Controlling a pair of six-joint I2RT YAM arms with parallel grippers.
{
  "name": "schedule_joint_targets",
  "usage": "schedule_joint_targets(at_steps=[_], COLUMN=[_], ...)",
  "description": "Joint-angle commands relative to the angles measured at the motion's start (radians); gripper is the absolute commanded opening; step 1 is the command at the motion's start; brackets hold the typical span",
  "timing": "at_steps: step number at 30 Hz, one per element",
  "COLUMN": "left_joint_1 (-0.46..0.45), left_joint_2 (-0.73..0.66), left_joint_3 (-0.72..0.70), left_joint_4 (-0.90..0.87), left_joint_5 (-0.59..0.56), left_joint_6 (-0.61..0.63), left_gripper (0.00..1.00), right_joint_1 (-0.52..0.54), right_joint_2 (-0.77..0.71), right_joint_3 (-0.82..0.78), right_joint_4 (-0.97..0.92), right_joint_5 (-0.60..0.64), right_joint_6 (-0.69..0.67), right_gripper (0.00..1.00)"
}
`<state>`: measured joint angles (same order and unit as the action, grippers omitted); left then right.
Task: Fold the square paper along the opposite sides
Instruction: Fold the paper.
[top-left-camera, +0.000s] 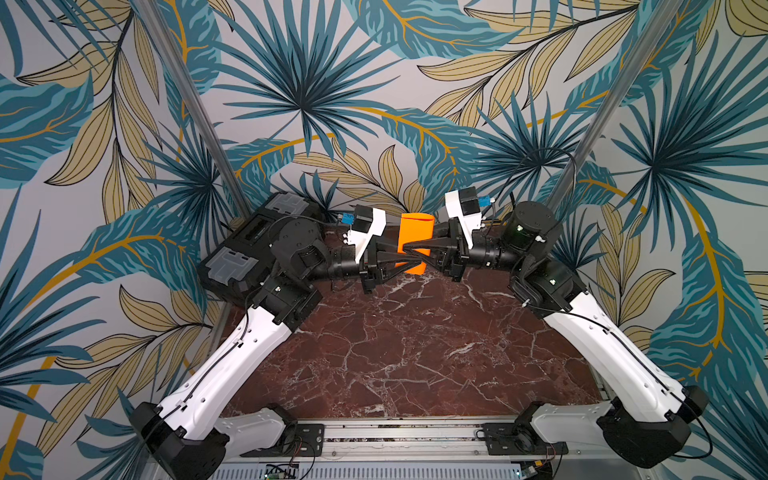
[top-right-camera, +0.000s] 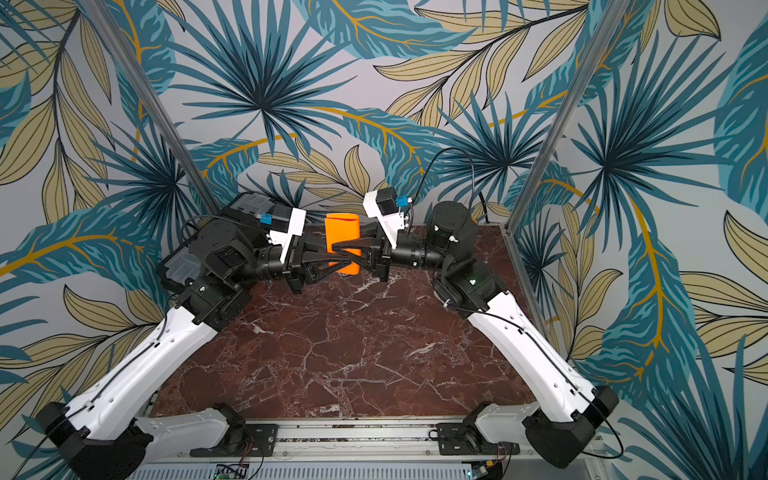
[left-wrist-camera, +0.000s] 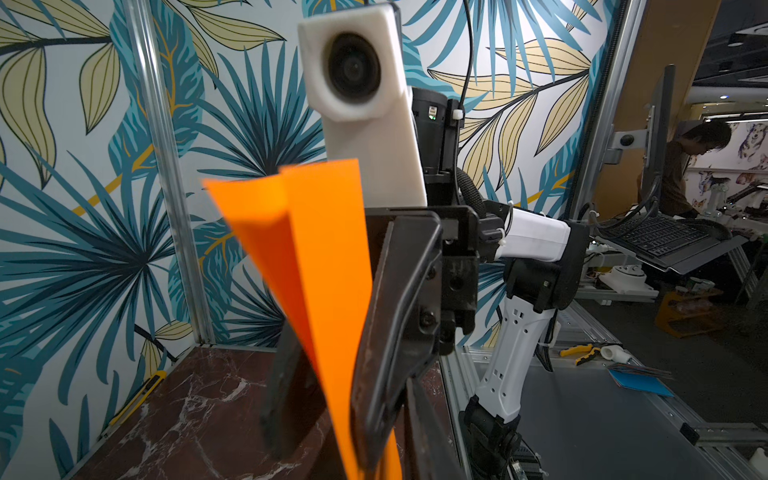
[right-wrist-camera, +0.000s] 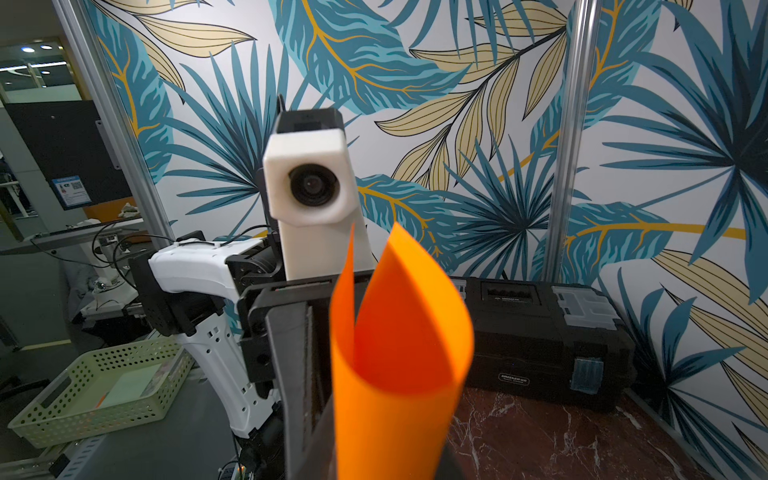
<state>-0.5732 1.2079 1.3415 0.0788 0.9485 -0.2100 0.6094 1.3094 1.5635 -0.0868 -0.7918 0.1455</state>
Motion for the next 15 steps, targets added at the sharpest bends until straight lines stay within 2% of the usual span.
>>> schedule_joint_targets(at_steps=[1, 4, 12, 15], left_joint_1=[-0.009, -0.009, -0.008, -0.009], left_joint_2=[-0.014, -0.016, -0.025, -0.025], left_joint_3=[-0.005, -0.005, -0.006, -0.005], left_joint_4=[-0.003, -0.009, -0.027, -0.026], left_joint_5=[-0.016, -0.014, -0.010, -0.005], left_joint_6=[0.034, 0.040, 0.061, 0.062], left_gripper=[0.15, 0.19, 0.17, 0.20], right_joint_1=[-0.002, -0.002, -0.001, -0.001], right_joint_2=[0.006, 0.006, 0.005, 0.005], right_joint_3=[0.002, 0.002, 0.002, 0.003], right_joint_4=[0.028, 0.028, 0.031, 0.032], right_joint_5=[0.067, 0.067, 0.065, 0.064], right_joint_6=[0.017, 0.017, 0.019, 0.019], right_gripper=[0.22, 0.22, 0.22, 0.22])
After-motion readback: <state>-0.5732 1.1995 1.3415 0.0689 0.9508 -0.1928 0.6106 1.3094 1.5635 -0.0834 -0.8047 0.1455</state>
